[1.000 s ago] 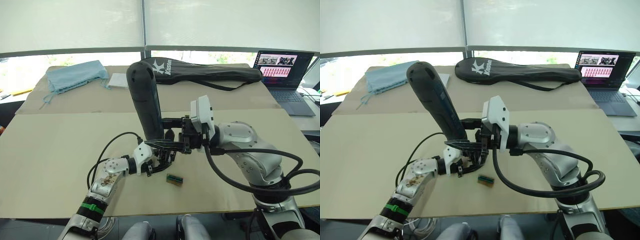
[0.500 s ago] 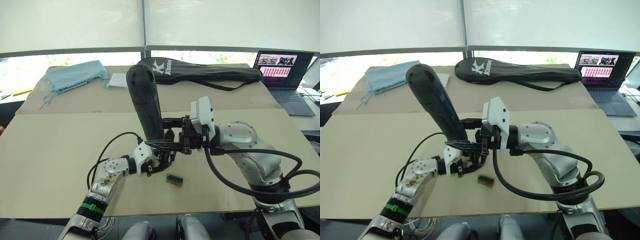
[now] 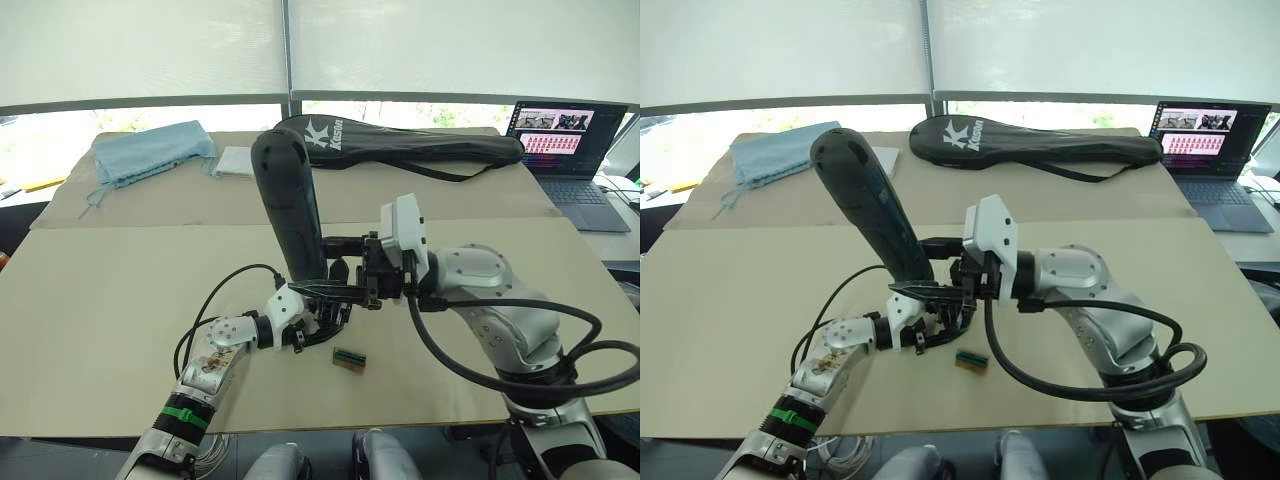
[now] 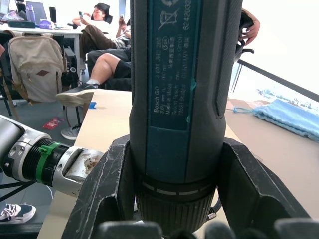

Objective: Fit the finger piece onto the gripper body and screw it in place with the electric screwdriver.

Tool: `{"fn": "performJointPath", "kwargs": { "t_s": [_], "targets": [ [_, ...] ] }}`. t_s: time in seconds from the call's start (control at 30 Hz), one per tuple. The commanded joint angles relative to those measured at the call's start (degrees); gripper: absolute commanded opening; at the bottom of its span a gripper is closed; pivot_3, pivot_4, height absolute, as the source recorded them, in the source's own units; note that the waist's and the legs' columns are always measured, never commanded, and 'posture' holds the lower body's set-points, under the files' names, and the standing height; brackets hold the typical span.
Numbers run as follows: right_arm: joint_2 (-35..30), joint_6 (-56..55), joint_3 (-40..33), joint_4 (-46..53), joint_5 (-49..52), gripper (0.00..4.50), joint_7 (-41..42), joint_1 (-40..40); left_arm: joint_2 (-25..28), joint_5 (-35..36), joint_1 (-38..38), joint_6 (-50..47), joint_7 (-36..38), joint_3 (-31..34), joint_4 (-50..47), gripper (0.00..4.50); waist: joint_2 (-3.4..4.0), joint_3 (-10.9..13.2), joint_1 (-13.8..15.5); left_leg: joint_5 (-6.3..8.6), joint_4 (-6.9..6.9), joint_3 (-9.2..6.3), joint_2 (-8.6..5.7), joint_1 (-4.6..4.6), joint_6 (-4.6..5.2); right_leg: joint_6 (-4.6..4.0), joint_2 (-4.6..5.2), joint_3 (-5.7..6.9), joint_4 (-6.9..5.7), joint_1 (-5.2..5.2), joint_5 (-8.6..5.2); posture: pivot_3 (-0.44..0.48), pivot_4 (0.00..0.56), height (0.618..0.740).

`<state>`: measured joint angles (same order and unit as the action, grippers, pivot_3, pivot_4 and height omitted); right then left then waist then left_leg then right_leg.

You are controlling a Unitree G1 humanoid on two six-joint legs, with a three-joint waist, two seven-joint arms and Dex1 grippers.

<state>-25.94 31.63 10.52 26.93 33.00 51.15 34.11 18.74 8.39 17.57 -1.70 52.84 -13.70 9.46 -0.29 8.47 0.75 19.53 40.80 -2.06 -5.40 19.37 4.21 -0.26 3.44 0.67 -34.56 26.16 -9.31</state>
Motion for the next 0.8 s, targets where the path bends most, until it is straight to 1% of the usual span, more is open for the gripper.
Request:
{"fn": "performJointPath", "kwargs": {
  "t_s": [0.03,0.53,0.8],
  "targets": [
    [0.81,-0.32,-1.19,1.51,1.64,1.9,-0.51,0.41,0.76,-1.07,-1.4,-2.4,-0.07,-1.09,1.18,2.31,0.0,0.0,0.0,0.0,0.0,0.0,0.0,0.0,0.0,0.0,0.0,0.0,0.0,0.0,0.0,0.0,0.15,0.74],
    [0.83,0.87,-1.14,1.96,1.51,1.9,-1.35,0.19,0.71,-1.0,-1.73,-2.54,-0.17,-1.22,0.96,2.31,0.0,0.0,-0.03,0.0,0.0,0.0,0.0,0.0,0.0,0.0,0.0,0.0,0.0,0.0,0.0,0.0,0.15,0.74],
    [1.35,-0.57,-1.31,0.31,0.54,1.9,-2.18,-2.58,0.62,-1.04,-1.48,-2.46,-0.19,-1.26,1.33,2.31,0.01,-0.01,-0.03,0.0,-0.01,0.0,0.0,-0.03,0.0,0.0,0.0,0.0,0.0,-0.02,0.0,0.0,0.15,0.74]
  ]
}}
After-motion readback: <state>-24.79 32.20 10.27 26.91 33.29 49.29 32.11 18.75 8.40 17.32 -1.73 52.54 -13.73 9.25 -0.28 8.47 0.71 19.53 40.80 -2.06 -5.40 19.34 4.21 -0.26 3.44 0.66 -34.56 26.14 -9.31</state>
